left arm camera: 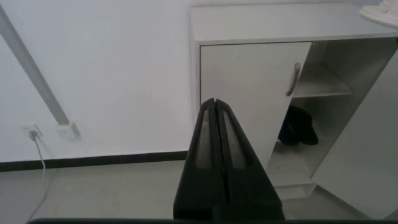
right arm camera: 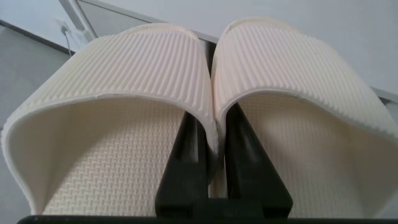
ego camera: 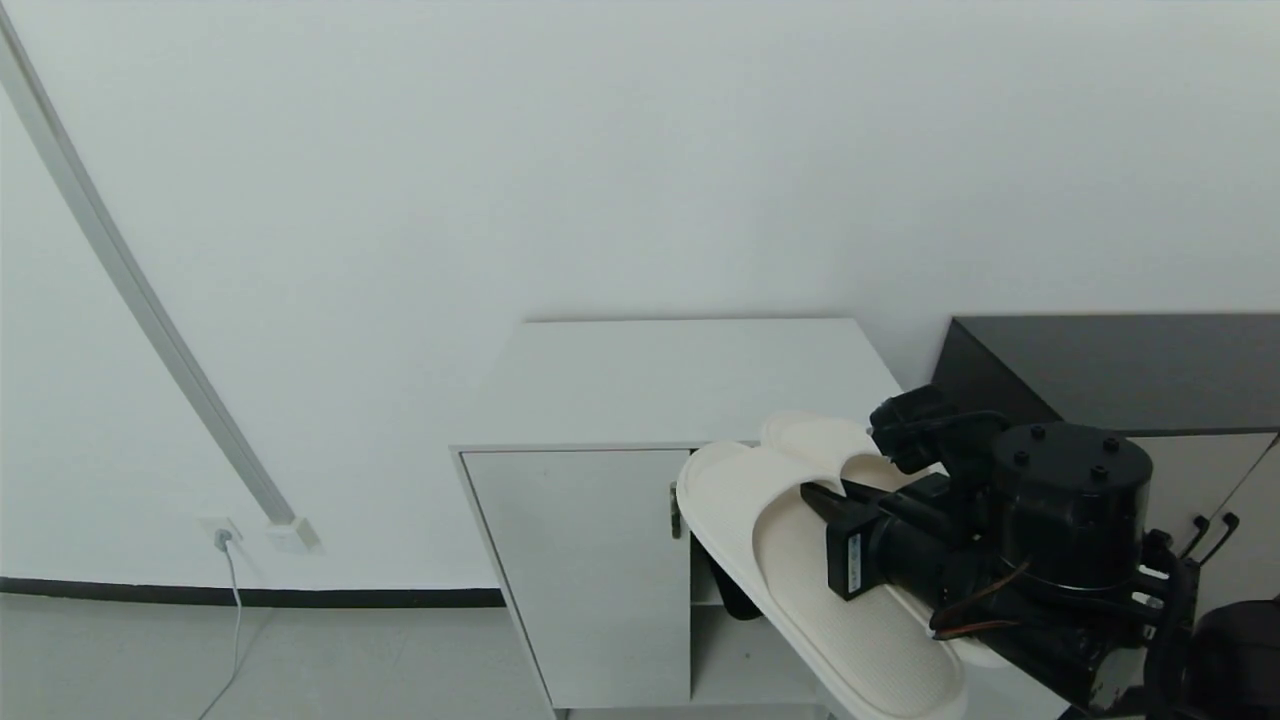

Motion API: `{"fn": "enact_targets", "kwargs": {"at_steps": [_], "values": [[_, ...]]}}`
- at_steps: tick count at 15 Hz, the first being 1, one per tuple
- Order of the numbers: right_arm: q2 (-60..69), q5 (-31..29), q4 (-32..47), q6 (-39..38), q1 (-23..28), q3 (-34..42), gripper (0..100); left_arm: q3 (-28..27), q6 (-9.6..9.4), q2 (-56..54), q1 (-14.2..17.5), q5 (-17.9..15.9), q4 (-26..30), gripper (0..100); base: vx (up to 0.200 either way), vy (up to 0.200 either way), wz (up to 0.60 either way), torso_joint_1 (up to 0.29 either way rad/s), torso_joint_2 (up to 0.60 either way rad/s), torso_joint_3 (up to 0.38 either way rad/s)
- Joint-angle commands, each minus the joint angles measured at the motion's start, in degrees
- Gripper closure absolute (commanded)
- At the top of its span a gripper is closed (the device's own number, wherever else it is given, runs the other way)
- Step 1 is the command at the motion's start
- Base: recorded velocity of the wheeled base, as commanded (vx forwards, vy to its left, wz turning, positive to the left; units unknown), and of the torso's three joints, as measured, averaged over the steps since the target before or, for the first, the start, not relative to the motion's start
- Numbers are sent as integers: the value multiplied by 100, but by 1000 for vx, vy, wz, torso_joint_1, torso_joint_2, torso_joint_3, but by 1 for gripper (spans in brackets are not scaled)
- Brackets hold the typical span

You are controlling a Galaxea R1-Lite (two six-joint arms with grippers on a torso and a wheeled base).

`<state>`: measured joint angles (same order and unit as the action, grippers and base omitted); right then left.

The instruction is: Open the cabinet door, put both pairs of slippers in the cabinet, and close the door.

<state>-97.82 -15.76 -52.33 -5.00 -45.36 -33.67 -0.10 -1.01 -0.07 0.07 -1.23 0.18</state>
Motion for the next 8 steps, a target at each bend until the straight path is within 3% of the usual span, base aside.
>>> {"fn": "enact_targets", "kwargs": {"at_steps": [1, 8], "values": [[0, 3, -5, -1, 1, 1, 100, 1, 22, 7, 1, 0, -1, 100, 0, 0, 0, 0, 0, 0], [-9, 12, -5, 104, 1, 80, 100, 1, 57, 7, 1, 0, -1, 100, 0, 0, 0, 0, 0, 0]]}}
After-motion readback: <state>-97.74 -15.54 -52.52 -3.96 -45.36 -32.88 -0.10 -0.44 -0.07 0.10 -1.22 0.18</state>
